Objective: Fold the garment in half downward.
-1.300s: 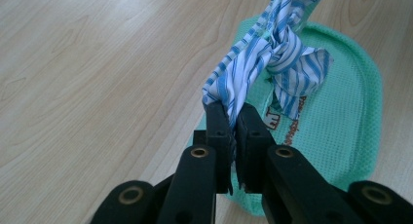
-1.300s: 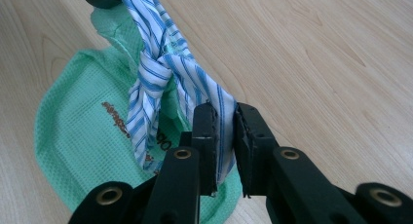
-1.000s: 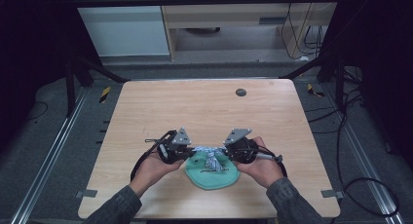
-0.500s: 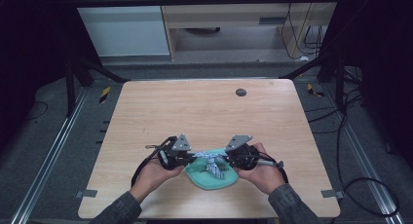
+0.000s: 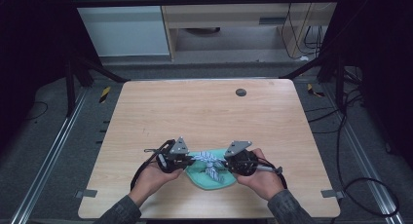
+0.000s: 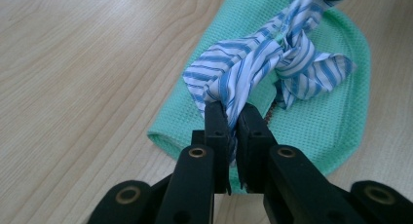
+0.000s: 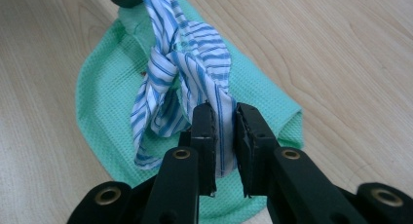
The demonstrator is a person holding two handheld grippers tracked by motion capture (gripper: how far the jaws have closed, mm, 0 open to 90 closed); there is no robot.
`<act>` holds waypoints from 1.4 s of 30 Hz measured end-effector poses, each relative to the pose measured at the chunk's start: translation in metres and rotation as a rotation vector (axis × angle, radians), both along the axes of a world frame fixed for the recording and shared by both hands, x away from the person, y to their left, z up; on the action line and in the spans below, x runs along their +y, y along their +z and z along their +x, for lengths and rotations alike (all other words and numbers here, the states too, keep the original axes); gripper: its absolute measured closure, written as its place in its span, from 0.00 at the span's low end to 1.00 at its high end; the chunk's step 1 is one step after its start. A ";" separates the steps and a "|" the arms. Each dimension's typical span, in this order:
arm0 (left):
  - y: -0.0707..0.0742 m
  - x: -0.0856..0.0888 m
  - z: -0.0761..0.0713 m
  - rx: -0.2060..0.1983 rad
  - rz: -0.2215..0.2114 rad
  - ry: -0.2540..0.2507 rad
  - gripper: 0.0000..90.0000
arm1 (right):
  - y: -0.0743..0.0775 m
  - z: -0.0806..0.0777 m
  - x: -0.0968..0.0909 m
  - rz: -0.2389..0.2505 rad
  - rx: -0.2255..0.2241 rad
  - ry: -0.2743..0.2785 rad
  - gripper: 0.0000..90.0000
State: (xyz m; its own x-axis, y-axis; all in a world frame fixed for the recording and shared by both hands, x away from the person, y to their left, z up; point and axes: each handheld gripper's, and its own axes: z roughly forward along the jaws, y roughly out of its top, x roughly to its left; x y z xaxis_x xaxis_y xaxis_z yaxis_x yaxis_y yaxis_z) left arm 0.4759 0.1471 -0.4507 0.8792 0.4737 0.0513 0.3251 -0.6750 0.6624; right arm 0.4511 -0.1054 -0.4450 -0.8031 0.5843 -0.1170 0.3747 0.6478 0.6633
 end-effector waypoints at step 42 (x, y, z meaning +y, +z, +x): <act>-0.001 0.003 -0.012 -0.014 -0.022 0.003 0.66 | -0.006 -0.008 0.003 0.013 0.030 0.006 0.68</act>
State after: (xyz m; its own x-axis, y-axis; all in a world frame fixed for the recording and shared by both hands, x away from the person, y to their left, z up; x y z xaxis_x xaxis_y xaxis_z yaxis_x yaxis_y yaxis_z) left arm 0.4638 0.1499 -0.4521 0.8770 0.4776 0.0532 0.3176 -0.6590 0.6819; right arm 0.4434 -0.1022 -0.4507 -0.8095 0.5809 -0.0848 0.3910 0.6412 0.6603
